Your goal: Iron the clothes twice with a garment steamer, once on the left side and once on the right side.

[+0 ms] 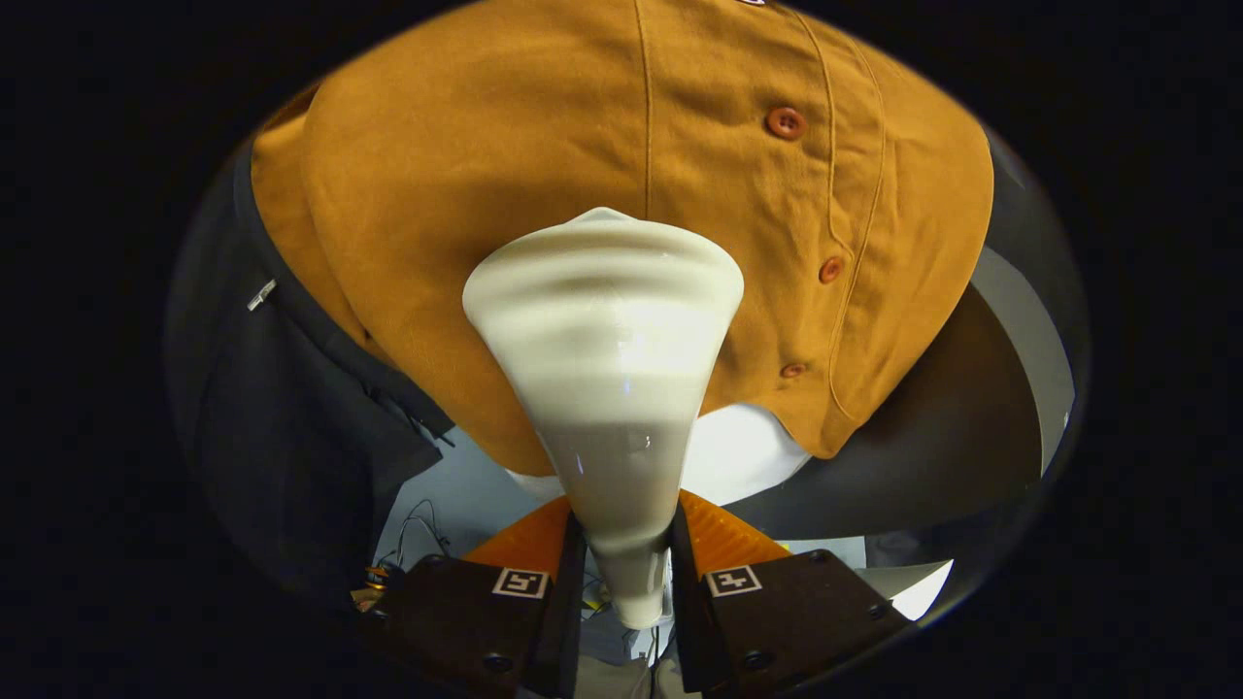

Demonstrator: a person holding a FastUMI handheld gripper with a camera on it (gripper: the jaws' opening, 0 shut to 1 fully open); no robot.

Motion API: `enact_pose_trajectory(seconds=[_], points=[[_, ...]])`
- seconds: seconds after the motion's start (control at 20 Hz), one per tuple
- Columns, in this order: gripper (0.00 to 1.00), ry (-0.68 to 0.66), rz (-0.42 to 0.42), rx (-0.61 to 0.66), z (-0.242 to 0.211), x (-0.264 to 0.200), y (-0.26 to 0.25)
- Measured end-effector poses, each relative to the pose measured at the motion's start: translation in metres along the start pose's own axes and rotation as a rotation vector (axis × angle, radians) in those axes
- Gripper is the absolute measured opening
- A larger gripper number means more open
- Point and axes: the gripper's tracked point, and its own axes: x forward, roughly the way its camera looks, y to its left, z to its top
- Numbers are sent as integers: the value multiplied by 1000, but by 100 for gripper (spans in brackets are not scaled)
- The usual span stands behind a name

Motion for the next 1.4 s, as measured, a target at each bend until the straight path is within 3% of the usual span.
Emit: enact_pose_trajectory(seconds=[0.2, 0.75, 1.4], points=[[44, -2, 5, -9, -9, -6, -4], [44, -336, 2, 0, 48, -58, -38], [44, -701, 46, 13, 117, -200, -109]])
